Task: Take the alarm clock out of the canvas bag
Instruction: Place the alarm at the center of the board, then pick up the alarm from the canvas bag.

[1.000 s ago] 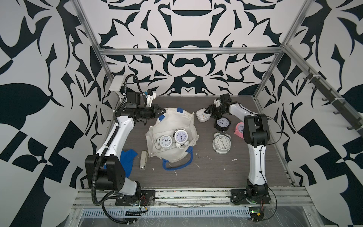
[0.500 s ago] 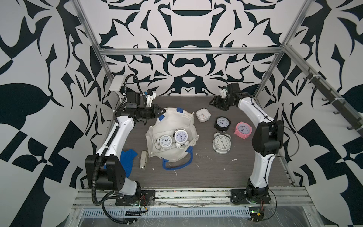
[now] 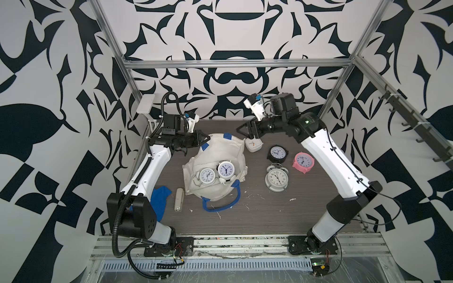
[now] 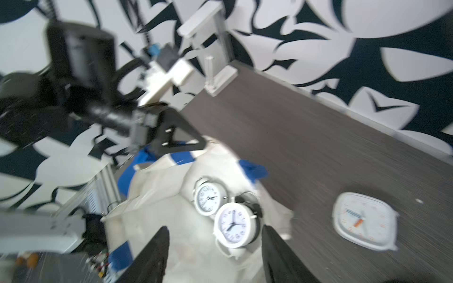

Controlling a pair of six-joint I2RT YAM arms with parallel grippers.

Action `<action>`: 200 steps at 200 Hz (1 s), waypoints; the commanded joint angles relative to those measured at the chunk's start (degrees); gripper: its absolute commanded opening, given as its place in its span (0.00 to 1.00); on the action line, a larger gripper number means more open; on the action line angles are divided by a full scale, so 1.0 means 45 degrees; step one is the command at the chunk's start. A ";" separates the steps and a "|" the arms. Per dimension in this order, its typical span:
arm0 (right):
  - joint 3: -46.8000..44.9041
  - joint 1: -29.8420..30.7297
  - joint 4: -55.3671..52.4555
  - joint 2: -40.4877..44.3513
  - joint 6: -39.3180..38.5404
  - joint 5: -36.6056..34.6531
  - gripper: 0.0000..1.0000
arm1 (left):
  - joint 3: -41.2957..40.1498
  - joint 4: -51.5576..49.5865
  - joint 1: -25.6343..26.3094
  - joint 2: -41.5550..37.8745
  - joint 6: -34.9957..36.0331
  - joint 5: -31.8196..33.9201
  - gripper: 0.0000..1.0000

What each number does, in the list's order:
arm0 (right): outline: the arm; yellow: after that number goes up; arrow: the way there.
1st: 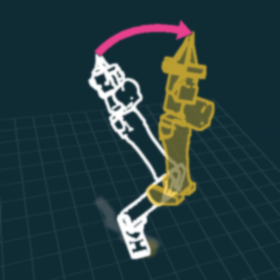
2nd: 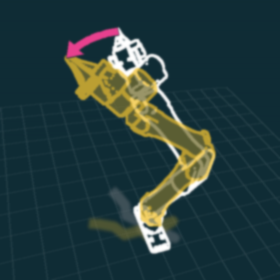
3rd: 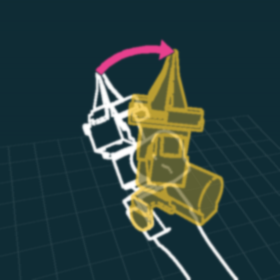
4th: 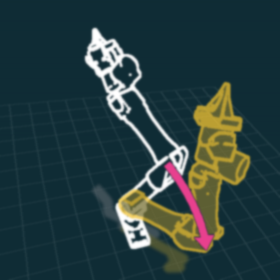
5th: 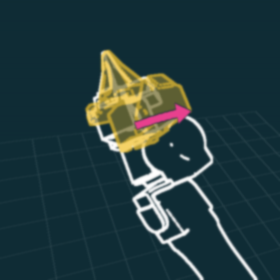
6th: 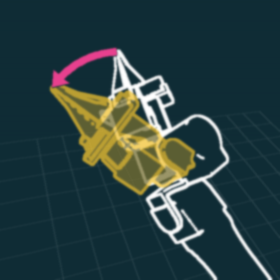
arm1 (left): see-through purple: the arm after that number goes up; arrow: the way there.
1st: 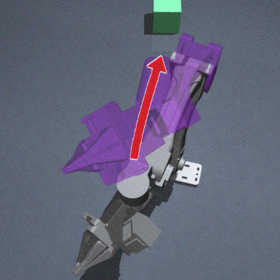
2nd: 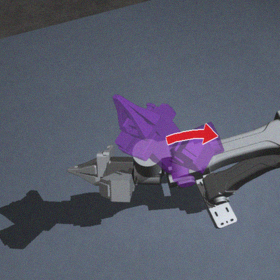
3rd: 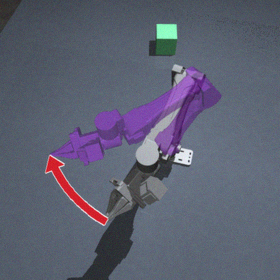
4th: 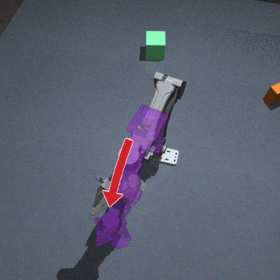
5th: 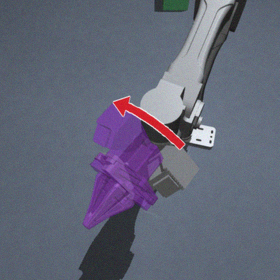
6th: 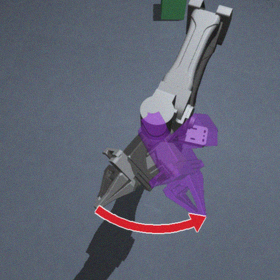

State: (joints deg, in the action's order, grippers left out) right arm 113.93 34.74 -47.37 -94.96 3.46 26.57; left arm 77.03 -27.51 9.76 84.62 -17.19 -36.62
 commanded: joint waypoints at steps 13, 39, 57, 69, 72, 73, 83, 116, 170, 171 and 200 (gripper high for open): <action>-0.0375 0.1303 -0.1399 0.0173 -0.1551 -0.0609 0.63 | 0.0352 0.0820 0.0058 -0.0610 0.0304 -0.0784 0.00; -0.0706 0.2052 -0.1573 -0.0048 -0.1682 -0.0406 0.62 | 0.0274 0.0961 0.0058 -0.0679 0.0251 -0.0871 0.00; -0.0999 0.2583 -0.1581 -0.0181 -0.1856 -0.0459 0.62 | 0.0227 0.1130 0.0058 -0.0759 0.0131 -0.0887 0.00; -0.1177 0.2800 -0.1527 -0.0315 -0.1903 -0.0327 0.61 | 0.0227 0.1182 0.0058 -0.0881 0.0071 -0.0876 0.00; -0.1204 0.2845 -0.1506 -0.0367 -0.1903 -0.0304 0.61 | 0.0225 0.1180 0.0058 -0.0922 0.0056 -0.0867 0.00; -0.1220 0.2855 -0.1495 -0.0394 -0.1903 -0.0311 0.61 | 0.0225 0.1185 0.0058 -0.0918 0.0053 -0.0866 0.00; -0.1268 0.3041 -0.1458 -0.0630 -0.1851 -0.0516 0.60 | 0.0231 0.1217 0.0058 -0.1045 0.0051 -0.0866 0.00; -0.1153 0.3676 -0.1202 -0.1656 -0.1462 -0.1684 0.59 | 0.0266 0.1288 0.0058 -0.1335 0.0036 -0.0858 0.00; -0.0257 0.4343 -0.0822 -0.3526 -0.0532 -0.3916 0.59 | 0.0268 0.1073 0.0058 -0.1470 -0.0104 -0.0249 0.00; -0.0248 0.4356 -0.0821 -0.3546 -0.0534 -0.3943 0.59 | 0.0266 0.1073 0.0058 -0.1475 -0.0105 -0.0235 0.00; -0.0123 0.4596 -0.0828 -0.4134 -0.0442 -0.5452 0.60 | 0.0187 0.1050 0.0058 -0.1556 -0.0111 -0.0143 0.00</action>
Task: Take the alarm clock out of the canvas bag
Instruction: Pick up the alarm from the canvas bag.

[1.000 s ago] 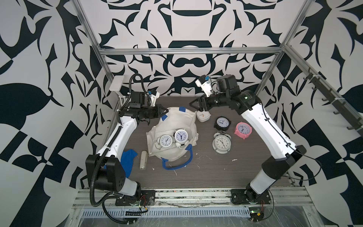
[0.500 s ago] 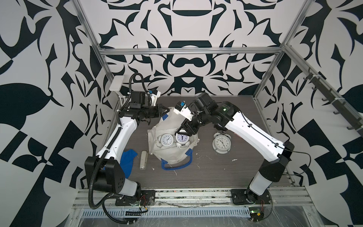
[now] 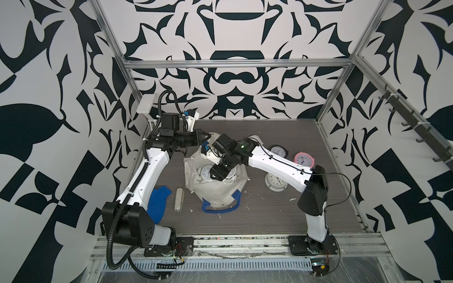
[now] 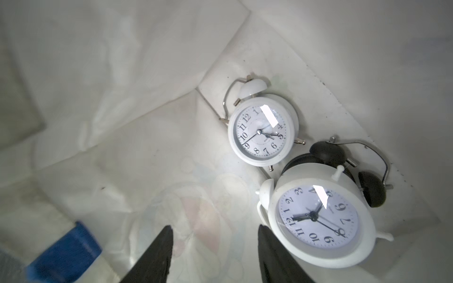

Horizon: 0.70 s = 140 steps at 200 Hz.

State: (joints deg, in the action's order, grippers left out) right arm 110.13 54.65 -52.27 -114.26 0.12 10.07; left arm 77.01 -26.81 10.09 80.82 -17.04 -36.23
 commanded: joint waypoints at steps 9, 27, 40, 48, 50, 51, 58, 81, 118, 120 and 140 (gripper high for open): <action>0.0728 0.0175 0.0276 0.0000 0.0330 -0.2163 0.61 | 0.0090 0.0922 -0.0015 -0.0777 -0.0061 -0.0249 0.00; 0.0723 0.0140 0.0281 -0.0245 0.0604 -0.3116 0.63 | -0.0268 0.1236 -0.0029 -0.0925 0.0055 -0.0059 0.00; 0.0704 0.0084 0.0328 -0.0374 0.0952 -0.3334 0.66 | -0.0373 0.1327 -0.0035 -0.0941 0.0045 -0.0020 0.00; 0.0622 0.0016 0.0431 -0.0409 0.1257 -0.3407 0.67 | -0.0395 0.1359 -0.0035 -0.0933 0.0056 0.0002 0.00; 0.0600 0.0002 0.0475 -0.0410 0.1305 -0.3394 0.68 | -0.0395 0.1365 -0.0035 -0.0929 0.0056 0.0003 0.00; 0.0573 -0.0017 0.0489 -0.0410 0.1333 -0.3391 0.68 | -0.0395 0.1366 -0.0035 -0.0909 0.0056 0.0004 0.00; 0.0445 -0.0079 0.0609 -0.0393 0.1530 -0.3449 0.68 | -0.0358 0.1358 -0.0035 -0.0892 0.0056 0.0004 0.00; 0.0104 -0.0407 0.0757 -0.0430 0.2178 -0.3604 0.71 | -0.0414 0.1346 -0.0035 -0.0864 0.0065 -0.0016 0.00; -0.0477 -0.0727 0.1012 -0.0324 0.2795 -0.3785 0.82 | -0.0450 0.1186 -0.0035 -0.0976 0.0380 -0.0152 0.00; -0.0510 -0.0750 0.1045 -0.0301 0.2803 -0.3781 0.83 | -0.0448 0.1185 -0.0035 -0.0984 0.0400 -0.0152 0.00; -0.0698 -0.0874 0.1053 -0.0291 0.3089 -0.4098 0.87 | -0.0521 0.1224 -0.0018 -0.1058 0.0446 -0.0237 0.00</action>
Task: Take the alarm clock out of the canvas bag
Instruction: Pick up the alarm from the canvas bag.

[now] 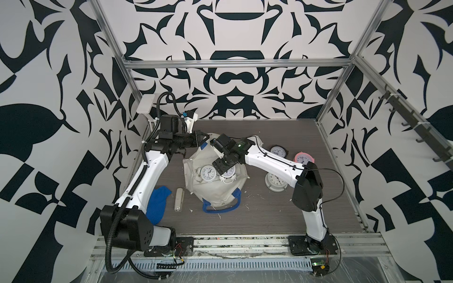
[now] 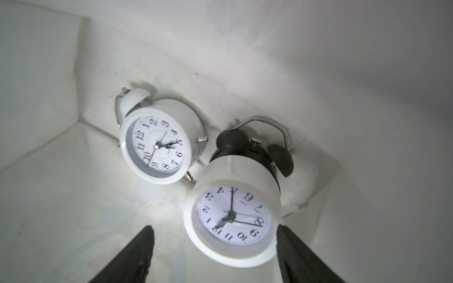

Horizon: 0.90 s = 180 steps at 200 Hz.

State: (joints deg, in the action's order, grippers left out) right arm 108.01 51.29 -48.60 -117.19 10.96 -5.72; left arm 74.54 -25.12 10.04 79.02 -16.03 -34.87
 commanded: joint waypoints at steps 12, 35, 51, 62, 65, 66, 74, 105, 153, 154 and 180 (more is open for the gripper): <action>-0.0348 -0.0234 0.0225 0.0372 0.0817 -0.0693 0.89 | -0.0022 0.0876 -0.0005 -0.0701 0.0242 -0.0552 0.00; -0.0669 -0.0322 0.0318 0.0502 0.0941 -0.0802 0.91 | -0.0099 0.0934 -0.0005 -0.0652 0.0262 -0.0634 0.00; -0.0752 -0.0397 0.0351 0.0495 0.1035 -0.0659 0.92 | -0.0106 0.0973 -0.0005 -0.0627 0.0344 -0.0743 0.00; -0.0794 -0.0451 0.0332 0.0443 0.1099 -0.0610 0.93 | -0.0118 0.0981 0.0014 -0.0637 0.0416 -0.0747 0.00; -0.0795 -0.0476 0.0338 0.0437 0.1146 -0.0605 0.93 | -0.0120 0.1019 0.0014 -0.0643 0.0435 -0.0732 0.00; -0.0807 -0.0487 0.0335 0.0436 0.1152 -0.0605 0.93 | -0.0120 0.1026 0.0014 -0.0645 0.0436 -0.0739 0.00; -0.0874 -0.0544 0.0346 0.0436 0.1211 -0.0514 0.93 | -0.0120 0.1051 0.0014 -0.0627 0.0453 -0.0714 0.00; -0.1200 -0.0802 0.0571 0.0436 0.1358 -0.0342 0.94 | -0.0042 0.1044 0.0051 -0.0493 0.0355 -0.0843 0.00; -0.2118 -0.1065 0.1845 0.0557 0.1606 0.1656 0.93 | -0.0156 0.0986 0.0268 -0.0661 0.0640 -0.0621 0.00; -0.2142 -0.1075 0.1869 0.0565 0.1607 0.1697 0.93 | -0.0167 0.0990 0.0268 -0.0664 0.0646 -0.0616 0.00; -0.2472 -0.1062 0.2565 0.0690 0.1710 0.2774 0.92 | -0.0133 0.0993 0.0268 -0.0636 0.0650 -0.0590 0.00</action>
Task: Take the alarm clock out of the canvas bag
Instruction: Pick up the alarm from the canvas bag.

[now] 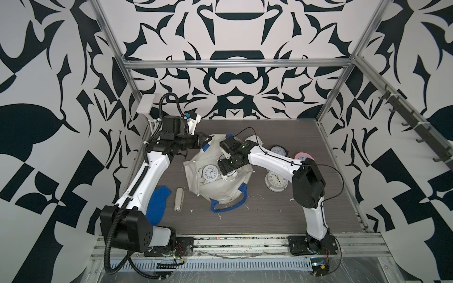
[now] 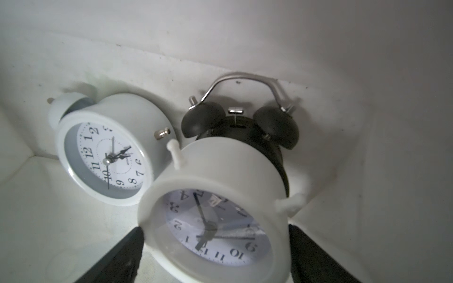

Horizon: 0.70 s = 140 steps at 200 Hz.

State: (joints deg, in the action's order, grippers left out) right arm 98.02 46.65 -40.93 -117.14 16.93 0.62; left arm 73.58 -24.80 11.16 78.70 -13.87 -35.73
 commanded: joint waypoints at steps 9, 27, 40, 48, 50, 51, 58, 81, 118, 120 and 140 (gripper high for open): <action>-0.0316 -0.0009 0.1091 0.0733 0.0451 0.1726 0.91 | 0.0075 0.0920 0.0020 -0.0554 0.0172 -0.0401 0.00; -0.0545 0.0095 0.1615 0.0898 0.0478 0.2327 0.90 | 0.0075 0.0869 0.0020 -0.0505 0.0191 -0.0384 0.00; -0.0412 0.0311 0.1568 0.0888 0.0369 0.2225 0.89 | 0.0065 0.0880 0.0020 -0.0498 0.0201 -0.0381 0.00; -0.0283 0.0426 0.1467 0.0823 0.0297 0.2207 0.89 | 0.0035 0.0871 0.0020 -0.0533 0.0218 -0.0364 0.00; -0.0274 0.0441 0.1436 0.0794 0.0300 0.2186 0.89 | 0.0035 0.0879 0.0020 -0.0544 0.0227 -0.0372 0.00; -0.0256 0.0447 0.1428 0.0786 0.0300 0.2196 0.90 | 0.0025 0.0880 0.0020 -0.0530 0.0229 -0.0367 0.00; -0.0205 0.0437 0.1386 0.0711 0.0374 0.2264 0.90 | 0.0016 0.0878 0.0020 -0.0535 0.0230 -0.0352 0.00; -0.0183 0.0448 0.1489 0.0638 0.0543 0.2478 0.89 | 0.0016 0.0873 0.0040 -0.0512 0.0248 -0.0340 0.00; -0.0220 0.0320 0.1545 0.0784 0.0752 0.2228 0.90 | 0.0030 0.0831 0.0040 -0.0483 0.0266 -0.0323 0.00; -0.0185 0.0270 0.1447 0.0752 0.0770 0.2132 0.90 | 0.0024 0.0840 0.0040 -0.0493 0.0269 -0.0323 0.00; -0.0184 -0.0024 0.0791 0.0577 0.0984 0.1424 0.90 | 0.0017 0.0803 0.0077 -0.0495 0.0307 -0.0236 0.00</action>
State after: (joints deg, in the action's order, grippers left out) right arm 95.92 47.66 -35.75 -116.40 19.62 9.50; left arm 73.56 -24.71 11.16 78.70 -13.34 -34.92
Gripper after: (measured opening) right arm 0.899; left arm 0.057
